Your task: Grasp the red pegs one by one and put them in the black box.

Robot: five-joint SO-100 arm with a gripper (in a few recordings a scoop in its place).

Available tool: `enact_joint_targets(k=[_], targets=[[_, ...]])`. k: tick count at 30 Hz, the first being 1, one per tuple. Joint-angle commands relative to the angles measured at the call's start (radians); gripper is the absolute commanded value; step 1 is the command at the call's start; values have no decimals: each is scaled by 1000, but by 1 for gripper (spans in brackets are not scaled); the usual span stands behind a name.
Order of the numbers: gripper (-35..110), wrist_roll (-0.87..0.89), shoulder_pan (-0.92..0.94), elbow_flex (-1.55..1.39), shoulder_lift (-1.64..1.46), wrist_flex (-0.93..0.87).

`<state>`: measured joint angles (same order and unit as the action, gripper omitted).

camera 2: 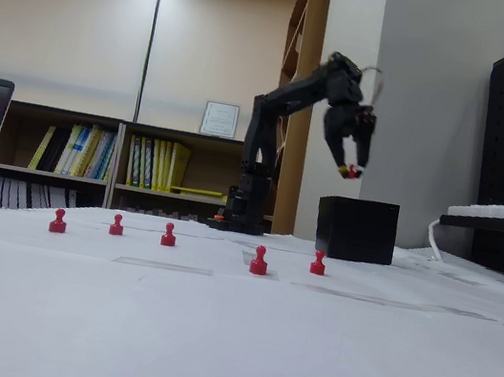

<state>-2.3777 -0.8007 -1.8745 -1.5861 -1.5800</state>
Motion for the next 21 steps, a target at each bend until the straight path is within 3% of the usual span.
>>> enact_joint_targets(k=[1,10,16,21], targets=[[0,-23,-3,11,-34,78],[19,35,66,117,-29,140],[20,51,127,28,120,54],[20,133,285,-23,299,29]])
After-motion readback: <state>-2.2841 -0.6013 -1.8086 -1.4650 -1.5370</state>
